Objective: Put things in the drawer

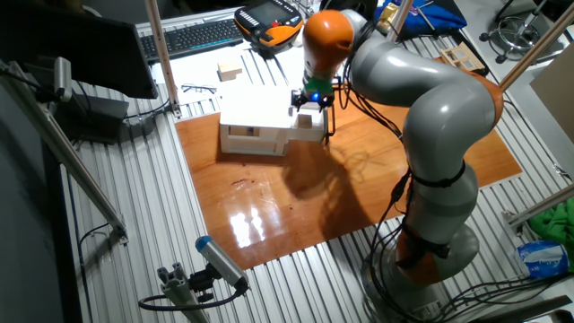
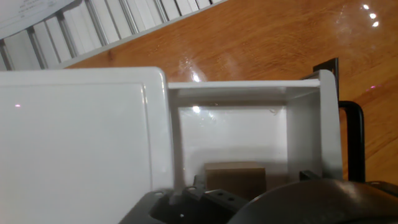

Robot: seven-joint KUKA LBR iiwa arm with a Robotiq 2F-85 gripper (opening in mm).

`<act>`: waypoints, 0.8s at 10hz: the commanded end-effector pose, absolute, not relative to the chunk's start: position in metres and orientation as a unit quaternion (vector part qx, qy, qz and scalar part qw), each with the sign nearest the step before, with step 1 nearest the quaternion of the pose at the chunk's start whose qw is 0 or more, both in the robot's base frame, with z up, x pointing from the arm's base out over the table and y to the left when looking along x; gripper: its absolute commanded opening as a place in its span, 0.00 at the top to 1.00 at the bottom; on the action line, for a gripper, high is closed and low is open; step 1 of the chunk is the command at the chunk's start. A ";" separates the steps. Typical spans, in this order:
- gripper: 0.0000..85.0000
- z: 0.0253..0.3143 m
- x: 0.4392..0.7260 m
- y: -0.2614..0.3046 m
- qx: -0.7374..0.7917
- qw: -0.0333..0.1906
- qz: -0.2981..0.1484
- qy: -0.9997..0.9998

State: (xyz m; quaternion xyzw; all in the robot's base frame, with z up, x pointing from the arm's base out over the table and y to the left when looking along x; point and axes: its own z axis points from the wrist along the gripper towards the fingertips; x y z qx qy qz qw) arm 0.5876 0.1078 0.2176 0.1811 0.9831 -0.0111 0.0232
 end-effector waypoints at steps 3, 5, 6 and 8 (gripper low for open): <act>0.60 0.255 0.592 0.102 0.195 0.022 0.012 0.981; 0.80 0.268 0.594 0.098 0.192 0.028 0.032 0.981; 0.80 0.272 0.596 0.095 0.182 0.022 0.027 0.983; 1.00 0.274 0.596 0.083 0.141 0.011 0.001 0.990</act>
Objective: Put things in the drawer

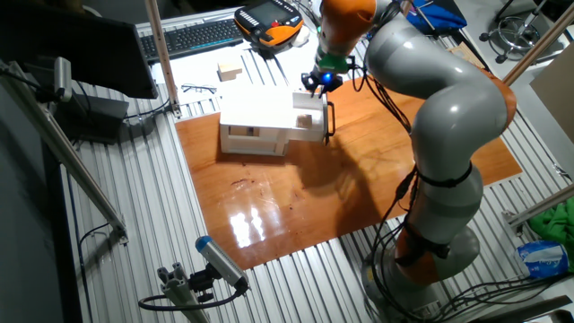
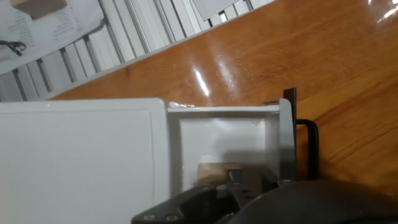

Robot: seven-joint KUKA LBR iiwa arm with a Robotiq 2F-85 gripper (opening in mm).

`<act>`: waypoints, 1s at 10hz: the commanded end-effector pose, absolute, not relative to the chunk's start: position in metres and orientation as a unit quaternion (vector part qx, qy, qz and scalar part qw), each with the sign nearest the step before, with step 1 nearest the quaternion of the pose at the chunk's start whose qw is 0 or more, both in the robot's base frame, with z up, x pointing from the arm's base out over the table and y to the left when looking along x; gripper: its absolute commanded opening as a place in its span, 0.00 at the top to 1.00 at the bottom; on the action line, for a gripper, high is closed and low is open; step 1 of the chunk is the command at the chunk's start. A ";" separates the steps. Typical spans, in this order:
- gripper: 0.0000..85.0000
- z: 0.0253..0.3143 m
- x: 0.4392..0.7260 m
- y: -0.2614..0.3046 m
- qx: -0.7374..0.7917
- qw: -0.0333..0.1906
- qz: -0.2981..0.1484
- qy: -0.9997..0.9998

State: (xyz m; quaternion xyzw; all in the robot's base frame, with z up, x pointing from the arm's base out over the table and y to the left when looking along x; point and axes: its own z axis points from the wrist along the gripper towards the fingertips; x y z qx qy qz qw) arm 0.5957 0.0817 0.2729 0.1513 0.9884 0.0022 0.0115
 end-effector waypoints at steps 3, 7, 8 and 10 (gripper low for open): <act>1.00 0.265 0.592 0.055 0.127 0.022 0.002 0.992; 1.00 0.258 0.582 0.035 0.143 0.019 0.007 0.990; 1.00 0.254 0.580 0.032 0.143 0.018 0.008 0.989; 0.80 0.248 0.579 0.028 0.153 0.016 0.010 0.988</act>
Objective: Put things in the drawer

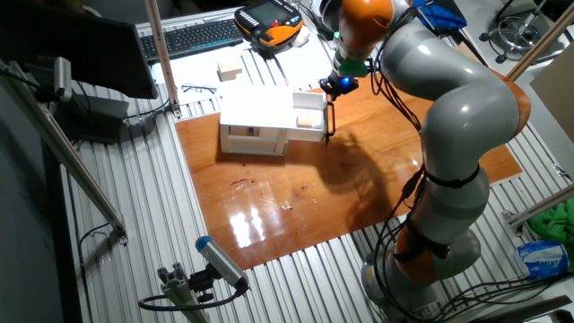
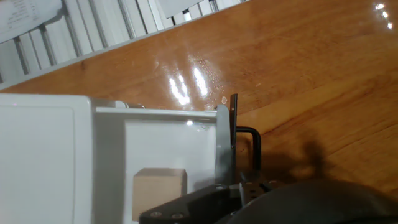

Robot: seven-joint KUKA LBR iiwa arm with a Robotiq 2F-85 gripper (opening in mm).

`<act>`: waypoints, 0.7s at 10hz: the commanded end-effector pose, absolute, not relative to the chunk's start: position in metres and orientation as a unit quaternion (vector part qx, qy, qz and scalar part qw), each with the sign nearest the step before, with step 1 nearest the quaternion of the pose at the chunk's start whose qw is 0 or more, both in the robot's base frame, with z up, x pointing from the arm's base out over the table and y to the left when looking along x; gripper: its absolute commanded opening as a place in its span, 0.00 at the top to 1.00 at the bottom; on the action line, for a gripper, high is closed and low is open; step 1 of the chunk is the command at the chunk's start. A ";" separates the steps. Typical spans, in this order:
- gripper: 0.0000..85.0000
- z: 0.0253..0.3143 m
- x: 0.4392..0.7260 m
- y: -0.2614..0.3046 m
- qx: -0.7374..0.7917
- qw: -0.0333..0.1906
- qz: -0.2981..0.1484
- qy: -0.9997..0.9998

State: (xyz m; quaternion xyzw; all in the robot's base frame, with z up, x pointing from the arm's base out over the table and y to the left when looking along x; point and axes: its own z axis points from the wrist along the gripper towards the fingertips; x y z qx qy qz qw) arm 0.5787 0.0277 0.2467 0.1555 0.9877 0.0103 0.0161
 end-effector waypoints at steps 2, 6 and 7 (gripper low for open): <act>0.60 0.236 0.576 0.024 0.169 0.022 0.016 0.985; 0.60 0.221 0.569 0.011 0.179 0.022 0.024 0.983; 0.60 0.218 0.567 0.008 0.179 0.022 0.024 0.983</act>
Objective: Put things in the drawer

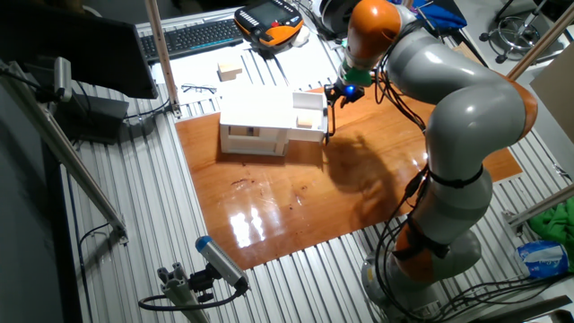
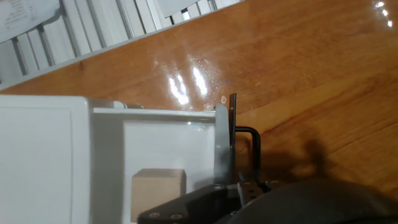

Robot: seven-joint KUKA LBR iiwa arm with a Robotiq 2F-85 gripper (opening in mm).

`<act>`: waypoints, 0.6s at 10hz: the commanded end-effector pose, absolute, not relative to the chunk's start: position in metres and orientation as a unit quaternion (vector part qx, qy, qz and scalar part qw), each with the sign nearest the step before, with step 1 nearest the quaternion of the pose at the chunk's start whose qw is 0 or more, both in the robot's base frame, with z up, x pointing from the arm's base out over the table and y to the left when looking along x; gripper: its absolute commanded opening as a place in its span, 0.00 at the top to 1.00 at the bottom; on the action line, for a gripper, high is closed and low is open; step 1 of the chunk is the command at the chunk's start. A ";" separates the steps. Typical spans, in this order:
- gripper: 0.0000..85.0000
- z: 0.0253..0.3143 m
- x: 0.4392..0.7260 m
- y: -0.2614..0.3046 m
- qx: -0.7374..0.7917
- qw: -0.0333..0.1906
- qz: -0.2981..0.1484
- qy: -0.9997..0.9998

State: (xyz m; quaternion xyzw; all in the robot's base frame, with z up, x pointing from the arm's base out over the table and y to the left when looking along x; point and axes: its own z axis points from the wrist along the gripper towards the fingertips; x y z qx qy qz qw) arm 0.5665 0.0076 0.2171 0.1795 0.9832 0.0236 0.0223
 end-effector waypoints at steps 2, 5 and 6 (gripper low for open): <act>0.60 0.209 0.566 0.006 0.184 0.019 0.027 0.982; 0.60 0.199 0.565 0.005 0.187 0.020 0.033 0.982; 0.60 0.198 0.565 0.005 0.189 0.019 0.034 0.981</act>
